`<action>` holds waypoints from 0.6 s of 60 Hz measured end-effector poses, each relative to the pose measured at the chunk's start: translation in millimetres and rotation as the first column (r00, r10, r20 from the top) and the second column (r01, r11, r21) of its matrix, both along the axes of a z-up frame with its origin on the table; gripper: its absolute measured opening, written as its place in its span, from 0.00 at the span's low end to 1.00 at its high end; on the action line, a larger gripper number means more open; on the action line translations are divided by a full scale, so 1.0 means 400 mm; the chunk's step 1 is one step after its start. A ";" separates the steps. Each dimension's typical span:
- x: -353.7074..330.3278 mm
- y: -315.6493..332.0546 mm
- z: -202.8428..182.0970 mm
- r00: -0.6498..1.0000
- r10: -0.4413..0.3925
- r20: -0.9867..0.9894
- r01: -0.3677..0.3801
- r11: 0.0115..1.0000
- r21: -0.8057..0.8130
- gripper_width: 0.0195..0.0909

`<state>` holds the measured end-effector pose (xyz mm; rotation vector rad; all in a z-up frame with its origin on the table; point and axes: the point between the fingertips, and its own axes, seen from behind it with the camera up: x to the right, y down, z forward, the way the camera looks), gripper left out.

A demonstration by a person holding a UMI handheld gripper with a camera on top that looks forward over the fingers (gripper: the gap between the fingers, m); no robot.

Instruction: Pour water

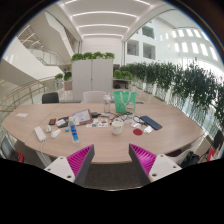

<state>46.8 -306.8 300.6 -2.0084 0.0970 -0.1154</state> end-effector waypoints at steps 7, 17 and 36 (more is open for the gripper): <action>-0.011 0.024 -0.005 1.000 0.003 -0.008 -0.003 1.000 -0.002 0.83; -0.054 0.109 -0.007 0.994 0.108 0.028 -0.110 0.992 0.066 0.83; -0.195 0.417 -0.273 0.963 0.268 -0.017 -0.263 0.955 0.140 0.83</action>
